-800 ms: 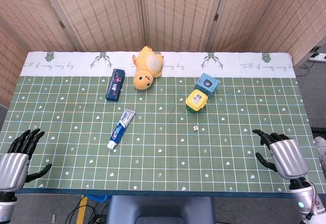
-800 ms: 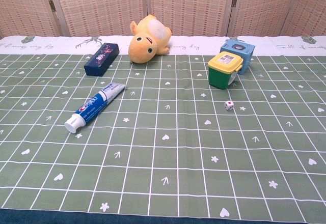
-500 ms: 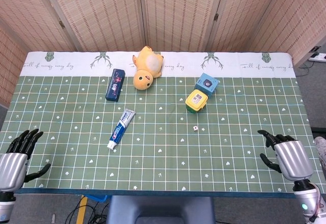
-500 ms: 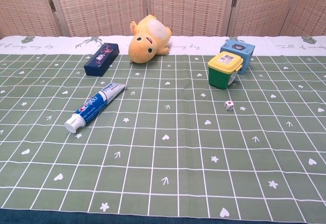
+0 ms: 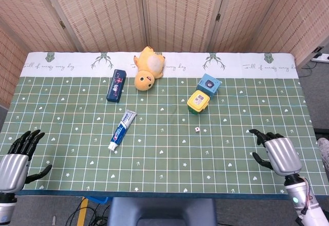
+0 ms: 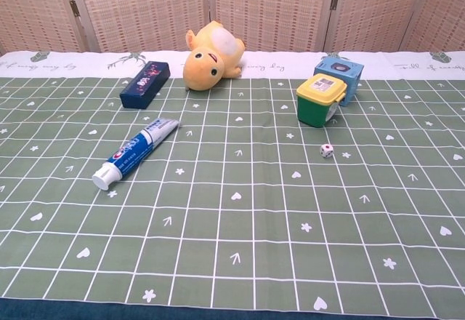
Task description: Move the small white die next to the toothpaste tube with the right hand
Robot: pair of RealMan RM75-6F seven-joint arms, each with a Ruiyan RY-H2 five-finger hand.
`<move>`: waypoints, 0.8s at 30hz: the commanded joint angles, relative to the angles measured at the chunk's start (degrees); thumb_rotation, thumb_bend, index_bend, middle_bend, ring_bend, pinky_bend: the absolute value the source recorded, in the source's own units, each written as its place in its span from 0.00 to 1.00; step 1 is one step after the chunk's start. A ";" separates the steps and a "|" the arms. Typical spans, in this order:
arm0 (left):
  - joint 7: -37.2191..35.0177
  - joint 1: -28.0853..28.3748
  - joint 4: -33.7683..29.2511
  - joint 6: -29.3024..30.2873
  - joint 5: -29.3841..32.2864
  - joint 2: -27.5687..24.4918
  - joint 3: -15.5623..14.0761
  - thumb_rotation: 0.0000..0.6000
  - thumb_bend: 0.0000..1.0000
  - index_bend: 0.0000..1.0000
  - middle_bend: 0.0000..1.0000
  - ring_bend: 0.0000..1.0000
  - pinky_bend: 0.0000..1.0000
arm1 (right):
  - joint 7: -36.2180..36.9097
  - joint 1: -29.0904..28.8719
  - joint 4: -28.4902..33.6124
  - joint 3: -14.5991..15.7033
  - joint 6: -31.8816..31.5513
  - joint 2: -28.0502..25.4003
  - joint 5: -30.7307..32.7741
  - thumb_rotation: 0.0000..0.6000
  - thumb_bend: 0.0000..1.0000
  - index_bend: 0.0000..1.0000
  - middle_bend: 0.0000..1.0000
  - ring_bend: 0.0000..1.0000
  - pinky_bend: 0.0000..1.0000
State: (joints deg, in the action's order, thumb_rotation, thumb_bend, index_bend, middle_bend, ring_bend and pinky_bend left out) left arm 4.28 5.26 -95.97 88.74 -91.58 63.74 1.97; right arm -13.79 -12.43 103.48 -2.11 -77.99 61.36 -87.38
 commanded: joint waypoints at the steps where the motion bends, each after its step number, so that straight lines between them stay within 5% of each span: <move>1: -0.39 -0.16 0.25 0.19 0.08 -0.03 -0.06 1.00 0.20 0.13 0.11 0.09 0.18 | -3.19 -4.69 -1.31 -3.18 5.86 3.88 4.21 1.00 0.22 0.27 0.71 0.65 0.61; 6: -1.38 -0.66 1.06 0.46 0.38 0.06 -0.39 1.00 0.20 0.13 0.11 0.09 0.18 | -6.85 -10.98 -4.74 -6.34 14.02 9.51 10.32 1.00 0.24 0.28 0.89 0.86 0.89; 10: -2.49 -1.08 1.89 0.59 0.96 0.00 -0.52 1.00 0.20 0.13 0.11 0.09 0.18 | -11.85 -16.11 -9.01 -7.66 19.61 15.41 14.75 1.00 0.25 0.30 0.97 0.95 0.98; 24: -4.57 -1.78 4.06 0.13 2.70 -0.17 -0.56 1.00 0.20 0.13 0.11 0.09 0.18 | -16.32 -26.06 -22.60 -10.22 27.54 28.27 25.74 1.00 0.25 0.39 1.00 1.00 1.00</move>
State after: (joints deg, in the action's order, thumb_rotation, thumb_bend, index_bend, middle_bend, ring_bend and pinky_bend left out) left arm -0.29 3.48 -91.92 88.88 -88.88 63.57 1.41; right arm -29.68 -37.53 81.96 -12.08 -51.36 88.60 -62.73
